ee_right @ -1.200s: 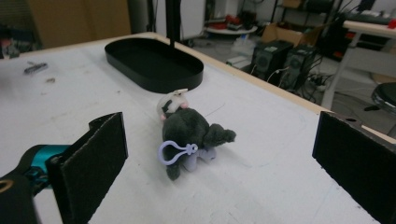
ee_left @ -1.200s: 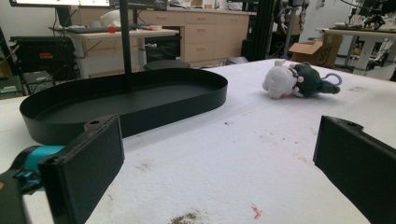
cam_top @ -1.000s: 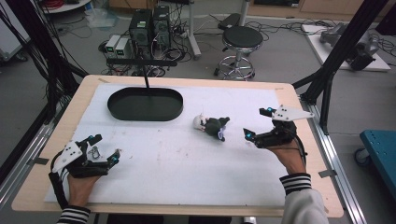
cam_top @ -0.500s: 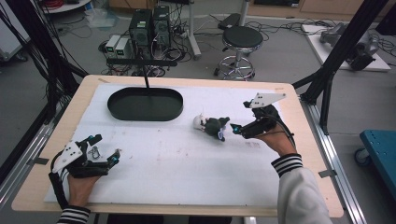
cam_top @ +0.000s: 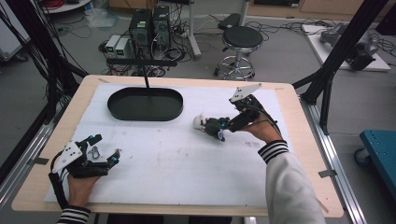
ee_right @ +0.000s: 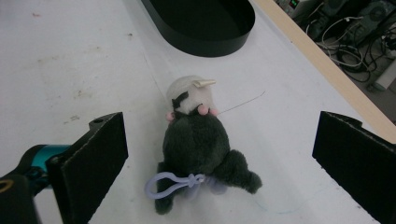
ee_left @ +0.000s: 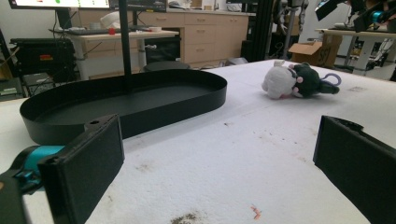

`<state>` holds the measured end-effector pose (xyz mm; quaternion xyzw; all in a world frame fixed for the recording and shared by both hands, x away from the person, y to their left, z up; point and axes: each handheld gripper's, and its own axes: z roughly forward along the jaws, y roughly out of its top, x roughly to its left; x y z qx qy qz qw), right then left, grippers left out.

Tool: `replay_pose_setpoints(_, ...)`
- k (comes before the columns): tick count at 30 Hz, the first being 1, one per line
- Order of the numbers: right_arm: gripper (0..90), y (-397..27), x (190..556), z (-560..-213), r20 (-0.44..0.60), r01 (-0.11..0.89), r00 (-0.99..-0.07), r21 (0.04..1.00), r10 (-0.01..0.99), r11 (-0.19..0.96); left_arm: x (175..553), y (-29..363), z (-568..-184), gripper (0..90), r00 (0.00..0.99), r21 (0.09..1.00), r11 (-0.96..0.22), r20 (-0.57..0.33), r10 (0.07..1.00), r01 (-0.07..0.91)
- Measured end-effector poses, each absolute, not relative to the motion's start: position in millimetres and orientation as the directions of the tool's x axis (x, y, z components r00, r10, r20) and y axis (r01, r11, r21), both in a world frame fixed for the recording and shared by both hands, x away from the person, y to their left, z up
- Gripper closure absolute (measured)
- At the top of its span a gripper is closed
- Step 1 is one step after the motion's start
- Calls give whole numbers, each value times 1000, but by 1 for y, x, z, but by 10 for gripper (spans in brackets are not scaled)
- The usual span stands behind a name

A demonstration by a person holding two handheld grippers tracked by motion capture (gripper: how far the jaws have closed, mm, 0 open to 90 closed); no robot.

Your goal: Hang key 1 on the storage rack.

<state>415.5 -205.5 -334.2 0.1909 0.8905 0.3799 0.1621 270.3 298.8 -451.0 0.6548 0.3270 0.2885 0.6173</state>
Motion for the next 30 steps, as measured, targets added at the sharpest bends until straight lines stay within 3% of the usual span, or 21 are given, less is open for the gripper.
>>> replay_pose_setpoints(30,25,-167,450,-385,-102,279,-905,588,412,759,270,300,-451,23,620,997,-19,-28,784,68)
